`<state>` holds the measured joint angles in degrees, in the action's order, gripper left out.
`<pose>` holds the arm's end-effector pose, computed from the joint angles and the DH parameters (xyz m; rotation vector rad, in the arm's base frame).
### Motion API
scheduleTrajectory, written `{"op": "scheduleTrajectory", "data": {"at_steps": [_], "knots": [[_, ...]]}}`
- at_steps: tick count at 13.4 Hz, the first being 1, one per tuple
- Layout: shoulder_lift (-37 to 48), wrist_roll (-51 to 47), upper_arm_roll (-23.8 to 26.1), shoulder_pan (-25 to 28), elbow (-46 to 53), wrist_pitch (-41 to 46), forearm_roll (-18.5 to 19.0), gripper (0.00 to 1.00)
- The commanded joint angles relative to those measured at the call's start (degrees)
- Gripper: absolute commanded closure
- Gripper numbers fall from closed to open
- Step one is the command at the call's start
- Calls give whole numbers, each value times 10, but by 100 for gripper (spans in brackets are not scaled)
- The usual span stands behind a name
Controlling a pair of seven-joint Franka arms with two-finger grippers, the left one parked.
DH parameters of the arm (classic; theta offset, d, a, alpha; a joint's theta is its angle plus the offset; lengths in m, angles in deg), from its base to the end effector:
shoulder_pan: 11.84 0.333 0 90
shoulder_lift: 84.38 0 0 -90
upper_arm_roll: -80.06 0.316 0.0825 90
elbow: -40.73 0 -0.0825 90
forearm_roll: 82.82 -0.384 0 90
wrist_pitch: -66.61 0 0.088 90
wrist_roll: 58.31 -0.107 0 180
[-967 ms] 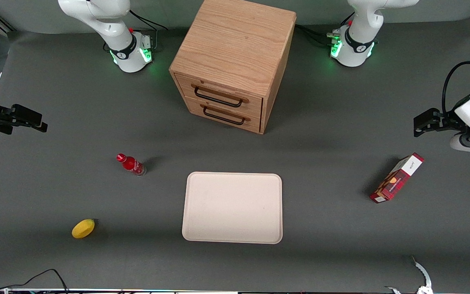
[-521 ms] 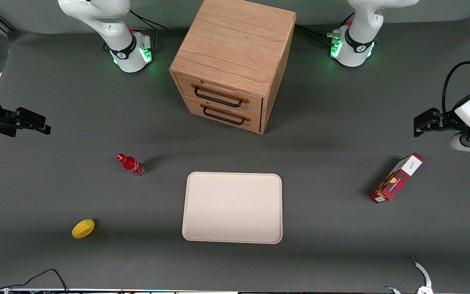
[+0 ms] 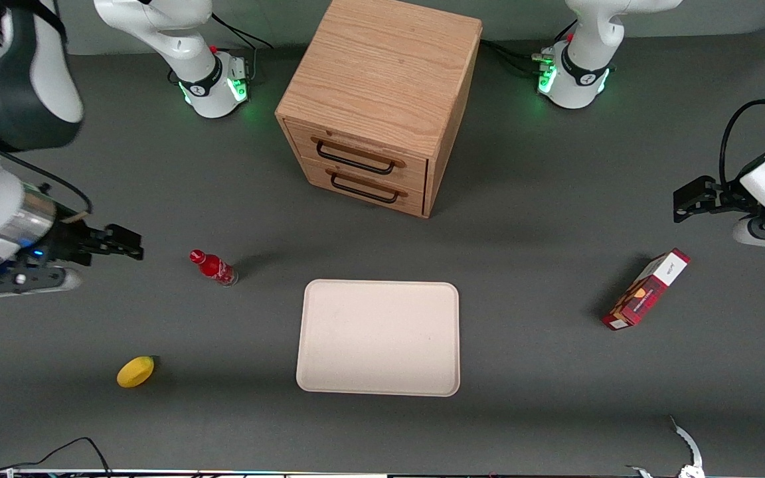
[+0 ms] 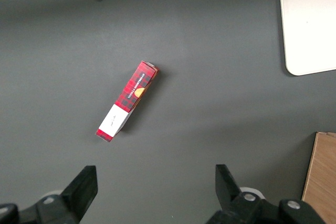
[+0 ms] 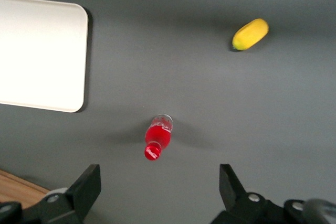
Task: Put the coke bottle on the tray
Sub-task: 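Lower the open right gripper around the bottle's cap end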
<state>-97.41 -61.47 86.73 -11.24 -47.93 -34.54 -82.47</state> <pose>0.6269 0.0727 0.5183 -3.1202 -0.1094 0.0151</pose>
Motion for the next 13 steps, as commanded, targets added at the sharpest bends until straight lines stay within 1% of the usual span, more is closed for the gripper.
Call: {"op": "scheduleTrajectory", "data": {"at_steps": [1, 5, 9, 13], "knots": [[26, -16, 1, 5, -81, -61, 12, 0], [52, -16, 1, 5, -180, -152, 12, 1], [75, -16, 9, 5, -287, -266, 12, 1], [81, -25, 14, 5, -361, -352, 12, 2]]}}
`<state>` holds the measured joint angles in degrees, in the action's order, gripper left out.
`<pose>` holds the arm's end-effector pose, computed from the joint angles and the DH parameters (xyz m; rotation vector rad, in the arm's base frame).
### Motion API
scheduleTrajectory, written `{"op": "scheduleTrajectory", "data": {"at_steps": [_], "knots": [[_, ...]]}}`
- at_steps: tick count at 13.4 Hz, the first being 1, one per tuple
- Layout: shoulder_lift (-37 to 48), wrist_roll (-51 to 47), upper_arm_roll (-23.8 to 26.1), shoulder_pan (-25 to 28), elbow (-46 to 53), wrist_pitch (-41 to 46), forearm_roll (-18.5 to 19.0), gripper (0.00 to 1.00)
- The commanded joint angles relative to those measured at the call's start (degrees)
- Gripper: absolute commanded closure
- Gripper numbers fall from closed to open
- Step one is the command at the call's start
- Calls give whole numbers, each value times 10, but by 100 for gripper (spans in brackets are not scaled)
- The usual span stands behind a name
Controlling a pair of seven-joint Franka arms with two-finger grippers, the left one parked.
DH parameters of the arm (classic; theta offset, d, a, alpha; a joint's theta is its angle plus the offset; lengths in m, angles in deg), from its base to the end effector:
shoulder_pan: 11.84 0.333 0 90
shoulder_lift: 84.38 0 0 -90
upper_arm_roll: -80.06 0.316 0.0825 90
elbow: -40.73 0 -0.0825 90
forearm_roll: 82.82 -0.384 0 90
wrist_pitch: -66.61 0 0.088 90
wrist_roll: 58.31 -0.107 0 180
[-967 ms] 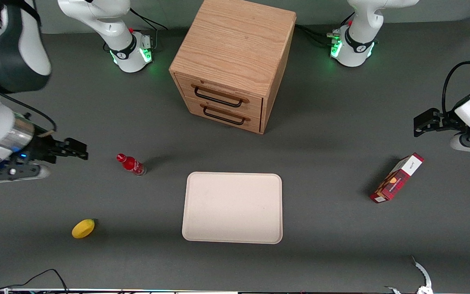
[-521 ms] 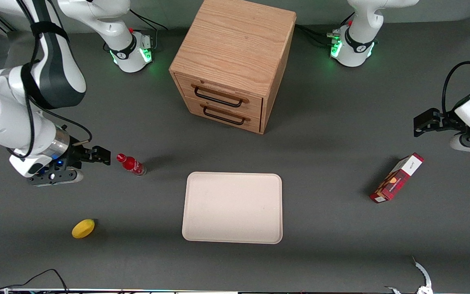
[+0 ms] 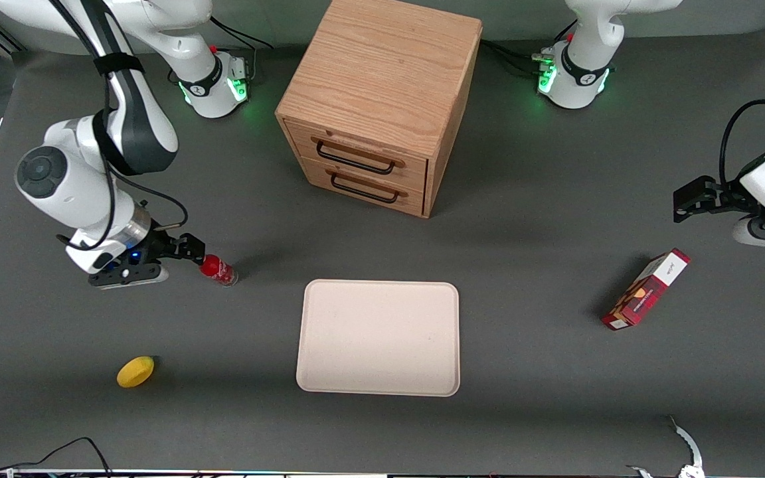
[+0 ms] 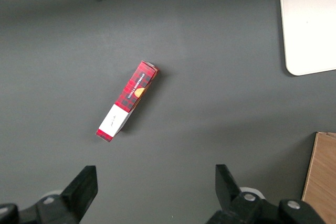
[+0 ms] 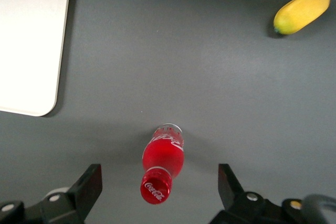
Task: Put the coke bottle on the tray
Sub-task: 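Lower the open right gripper around the bottle's cap end, then close the right gripper on the bottle's cap end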
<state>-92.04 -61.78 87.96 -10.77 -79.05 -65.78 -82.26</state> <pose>0.5690 0.0882 0.3689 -3.1146 -0.1562 -0.1342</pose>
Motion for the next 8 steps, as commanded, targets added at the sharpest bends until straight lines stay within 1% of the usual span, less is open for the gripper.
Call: {"op": "scheduleTrajectory", "data": {"at_steps": [1, 3, 5, 8], "knots": [[27, -27, 9, 1, -60, -53, 10, 3], [25, -28, 12, 1, -63, -59, 10, 4], [22, -28, 12, 1, -64, -62, 10, 9], [22, -28, 12, 1, -78, -81, 11, 11]]}}
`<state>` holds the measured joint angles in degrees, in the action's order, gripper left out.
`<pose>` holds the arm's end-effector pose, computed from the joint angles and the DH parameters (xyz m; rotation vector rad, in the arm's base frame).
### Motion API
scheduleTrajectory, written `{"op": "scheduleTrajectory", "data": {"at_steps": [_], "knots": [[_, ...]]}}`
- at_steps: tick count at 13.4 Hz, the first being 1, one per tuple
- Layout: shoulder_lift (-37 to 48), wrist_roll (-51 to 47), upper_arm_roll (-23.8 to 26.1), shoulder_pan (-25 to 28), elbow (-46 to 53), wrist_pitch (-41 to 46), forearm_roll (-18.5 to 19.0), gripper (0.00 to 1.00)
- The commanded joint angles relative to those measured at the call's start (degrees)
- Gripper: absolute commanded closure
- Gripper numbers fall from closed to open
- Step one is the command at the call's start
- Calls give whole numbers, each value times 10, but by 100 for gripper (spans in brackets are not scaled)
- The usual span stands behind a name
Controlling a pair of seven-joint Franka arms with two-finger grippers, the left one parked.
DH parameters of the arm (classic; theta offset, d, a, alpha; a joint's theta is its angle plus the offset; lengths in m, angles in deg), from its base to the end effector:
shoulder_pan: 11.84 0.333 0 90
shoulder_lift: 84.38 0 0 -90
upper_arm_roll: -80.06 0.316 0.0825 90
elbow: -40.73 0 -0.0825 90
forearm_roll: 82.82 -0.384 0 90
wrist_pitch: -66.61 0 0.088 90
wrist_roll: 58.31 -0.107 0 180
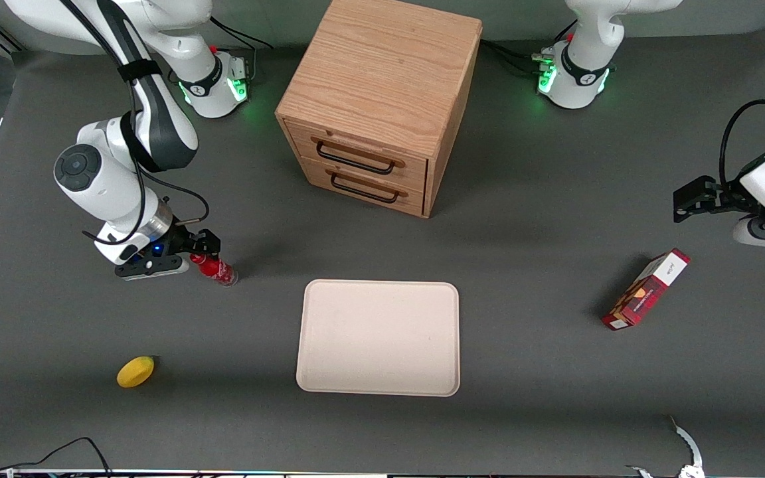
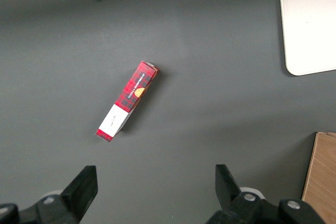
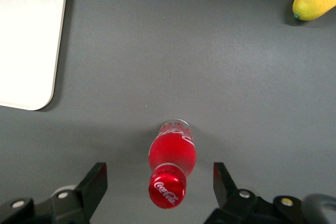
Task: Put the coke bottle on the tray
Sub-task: 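Close the right gripper on the bottle's cap end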
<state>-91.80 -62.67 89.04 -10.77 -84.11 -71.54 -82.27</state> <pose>0.5524 0.0969 0.3420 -3.1071 -0.1614 -0.1587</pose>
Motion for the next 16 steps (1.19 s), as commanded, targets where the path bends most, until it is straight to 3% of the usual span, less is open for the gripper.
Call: {"op": "scheduleTrajectory", "data": {"at_steps": [1, 5, 9, 13, 14, 16], "knots": [[20, -18, 1, 1, -35, -31, 11, 13], [21, -18, 2, -4, -49, -47, 12, 18], [22, -18, 1, -5, -56, -51, 12, 50], [30, -16, 2, -5, -57, -49, 12, 93], [33, -16, 2, -5, -57, -47, 12, 100], [43, -18, 2, -5, -49, -37, 11, 100]]}}
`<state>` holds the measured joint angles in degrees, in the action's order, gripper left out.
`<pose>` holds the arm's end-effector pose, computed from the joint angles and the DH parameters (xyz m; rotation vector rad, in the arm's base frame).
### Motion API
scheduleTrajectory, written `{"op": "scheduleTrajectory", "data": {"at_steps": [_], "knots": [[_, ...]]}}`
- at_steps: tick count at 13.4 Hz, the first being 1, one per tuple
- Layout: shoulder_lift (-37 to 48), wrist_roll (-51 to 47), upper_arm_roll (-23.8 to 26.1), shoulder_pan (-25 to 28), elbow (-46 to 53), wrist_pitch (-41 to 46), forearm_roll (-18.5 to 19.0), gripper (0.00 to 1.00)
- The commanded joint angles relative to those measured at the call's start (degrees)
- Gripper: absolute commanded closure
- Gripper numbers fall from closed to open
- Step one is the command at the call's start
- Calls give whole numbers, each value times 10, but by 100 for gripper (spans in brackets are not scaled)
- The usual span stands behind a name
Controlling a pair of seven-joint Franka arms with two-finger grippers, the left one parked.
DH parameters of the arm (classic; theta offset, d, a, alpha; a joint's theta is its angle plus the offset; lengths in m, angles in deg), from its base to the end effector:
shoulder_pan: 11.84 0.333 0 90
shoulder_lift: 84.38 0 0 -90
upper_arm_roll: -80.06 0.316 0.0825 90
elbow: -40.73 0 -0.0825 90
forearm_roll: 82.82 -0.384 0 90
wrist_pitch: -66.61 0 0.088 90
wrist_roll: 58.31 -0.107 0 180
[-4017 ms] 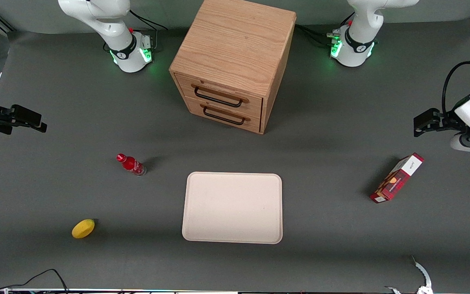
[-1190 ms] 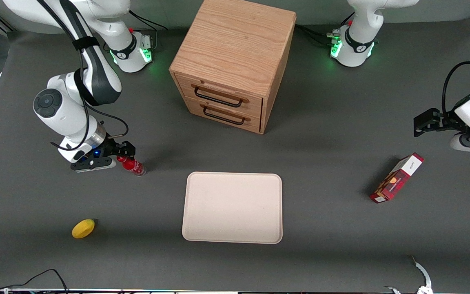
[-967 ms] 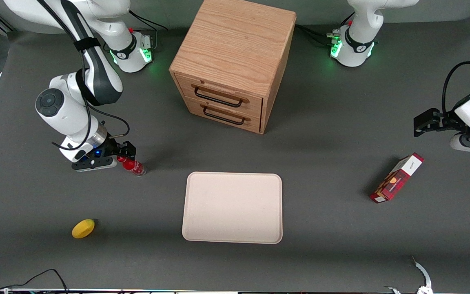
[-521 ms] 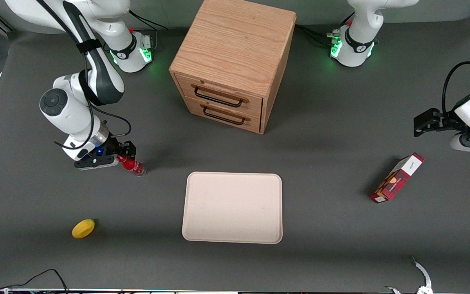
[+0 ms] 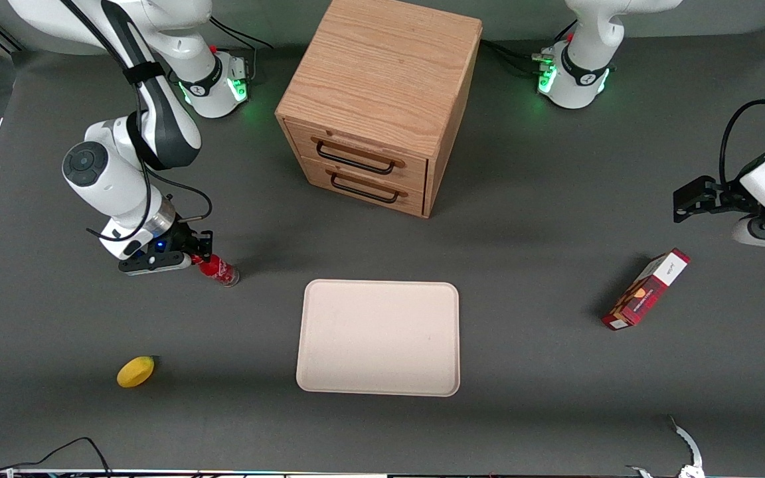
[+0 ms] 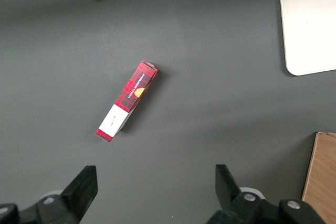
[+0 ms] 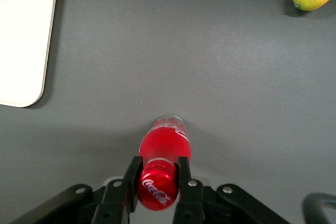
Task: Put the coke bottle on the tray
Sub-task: 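Lift the bottle with the right gripper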
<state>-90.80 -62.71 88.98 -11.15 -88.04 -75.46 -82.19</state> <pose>0.5391 0.0909 0.3286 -3.1077 -0.1511 -0.1859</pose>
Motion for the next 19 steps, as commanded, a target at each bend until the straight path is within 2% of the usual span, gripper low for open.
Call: {"op": "scheduleTrajectory", "data": {"at_steps": [1, 5, 9, 13, 15, 17, 19], "knots": [[39, -18, 2, -2, 9, 34, 11, 100], [34, -20, 2, 4, 200, 268, 10, 100], [15, -20, 2, 6, 357, 421, 9, 100], [-23, -20, 3, 11, 453, 485, 9, 100], [-59, -23, 2, 45, 500, 486, 8, 100], [-125, -41, 3, 63, 580, 489, 9, 100], [-192, -42, -6, 109, 656, 484, 10, 100]]}}
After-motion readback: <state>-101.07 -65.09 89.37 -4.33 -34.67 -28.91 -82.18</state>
